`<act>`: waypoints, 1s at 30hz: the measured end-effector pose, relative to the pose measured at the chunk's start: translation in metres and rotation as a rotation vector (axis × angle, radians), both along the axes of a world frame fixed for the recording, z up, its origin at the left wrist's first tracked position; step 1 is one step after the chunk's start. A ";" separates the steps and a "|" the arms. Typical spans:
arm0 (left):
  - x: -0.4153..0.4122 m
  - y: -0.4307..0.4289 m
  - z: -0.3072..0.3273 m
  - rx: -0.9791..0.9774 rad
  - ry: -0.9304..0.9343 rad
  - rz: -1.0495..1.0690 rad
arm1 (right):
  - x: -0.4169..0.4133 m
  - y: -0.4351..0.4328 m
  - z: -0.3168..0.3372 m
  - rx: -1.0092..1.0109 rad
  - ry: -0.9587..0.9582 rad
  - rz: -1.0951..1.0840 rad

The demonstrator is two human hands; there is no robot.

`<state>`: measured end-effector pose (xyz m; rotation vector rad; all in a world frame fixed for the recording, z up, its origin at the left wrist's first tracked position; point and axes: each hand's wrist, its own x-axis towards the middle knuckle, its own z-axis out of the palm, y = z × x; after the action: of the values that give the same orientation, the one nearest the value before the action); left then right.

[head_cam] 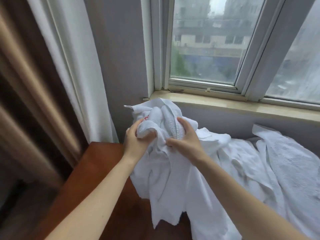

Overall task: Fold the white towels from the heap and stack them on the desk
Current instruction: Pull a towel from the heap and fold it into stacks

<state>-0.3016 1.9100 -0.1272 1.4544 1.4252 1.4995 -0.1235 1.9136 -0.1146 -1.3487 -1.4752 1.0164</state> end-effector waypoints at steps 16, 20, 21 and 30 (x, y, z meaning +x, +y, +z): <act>-0.267 -0.049 -0.017 -0.124 0.058 0.440 | -0.273 0.016 -0.021 -0.061 0.059 0.420; -0.276 -0.037 -0.039 -0.159 0.071 0.425 | -0.281 0.035 -0.047 -0.067 0.008 0.437; -0.274 -0.034 -0.049 -0.186 0.089 0.416 | -0.279 0.039 -0.056 -0.068 -0.020 0.426; -0.251 -0.028 -0.173 -0.845 0.739 -0.107 | -0.254 0.043 -0.157 -0.234 -0.982 0.662</act>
<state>-0.5525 1.8819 -0.3006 1.4963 1.9981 0.1451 -0.3778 1.9569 -0.2718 -1.6751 -2.7327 0.9637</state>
